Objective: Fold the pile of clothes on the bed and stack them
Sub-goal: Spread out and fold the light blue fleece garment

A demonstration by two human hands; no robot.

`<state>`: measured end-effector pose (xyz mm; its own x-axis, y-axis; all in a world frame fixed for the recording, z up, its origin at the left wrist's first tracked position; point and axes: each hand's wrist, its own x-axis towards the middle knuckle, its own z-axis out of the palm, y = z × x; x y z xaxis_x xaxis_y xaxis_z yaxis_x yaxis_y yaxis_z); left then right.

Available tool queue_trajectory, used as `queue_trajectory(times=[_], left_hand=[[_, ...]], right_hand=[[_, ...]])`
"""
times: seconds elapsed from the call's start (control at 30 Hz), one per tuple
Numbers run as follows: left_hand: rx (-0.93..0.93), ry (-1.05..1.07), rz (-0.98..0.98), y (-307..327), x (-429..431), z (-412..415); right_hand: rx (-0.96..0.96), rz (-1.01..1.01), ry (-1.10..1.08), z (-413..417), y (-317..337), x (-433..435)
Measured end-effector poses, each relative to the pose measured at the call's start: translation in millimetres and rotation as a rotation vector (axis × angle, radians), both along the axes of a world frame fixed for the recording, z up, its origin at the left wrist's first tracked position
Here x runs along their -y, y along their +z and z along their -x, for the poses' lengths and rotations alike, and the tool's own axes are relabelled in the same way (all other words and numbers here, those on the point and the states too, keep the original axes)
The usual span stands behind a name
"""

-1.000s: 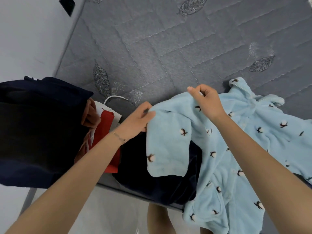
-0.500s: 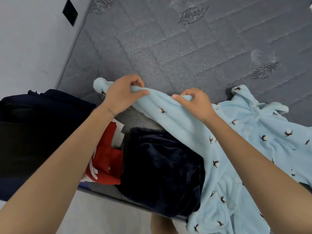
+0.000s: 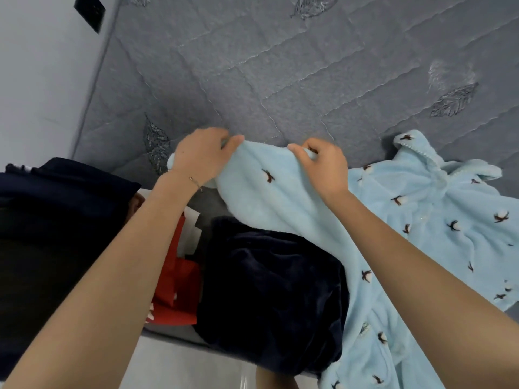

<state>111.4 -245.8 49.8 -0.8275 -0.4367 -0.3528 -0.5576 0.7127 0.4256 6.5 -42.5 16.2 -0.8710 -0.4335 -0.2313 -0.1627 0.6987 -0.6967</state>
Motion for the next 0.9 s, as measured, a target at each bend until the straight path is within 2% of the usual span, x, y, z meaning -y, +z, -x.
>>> queue_trajectory(times=[0.17,0.3,0.5,0.6,0.9], left_hand=[[-0.049,-0.021,0.101,-25.0,1.6,13.9],[-0.030,-0.086,0.180,-59.2,-2.5,12.2],[-0.063,-0.190,0.294,-76.2,-32.6,-1.2],[-0.045,-0.225,0.308,-73.9,-57.5,-5.1],[-0.158,-0.364,0.305,-73.1,-191.2,3.8]], right_hand=[[-0.102,-0.010,-0.006,7.6,-21.6,-1.5],[-0.151,-0.195,0.020,11.6,-35.7,-12.0],[-0.310,-0.307,0.140,7.5,-42.9,-53.3],[-0.266,-0.355,0.148,4.0,-39.3,-77.8],[-0.136,-0.468,0.108,-19.9,-30.2,-188.2]])
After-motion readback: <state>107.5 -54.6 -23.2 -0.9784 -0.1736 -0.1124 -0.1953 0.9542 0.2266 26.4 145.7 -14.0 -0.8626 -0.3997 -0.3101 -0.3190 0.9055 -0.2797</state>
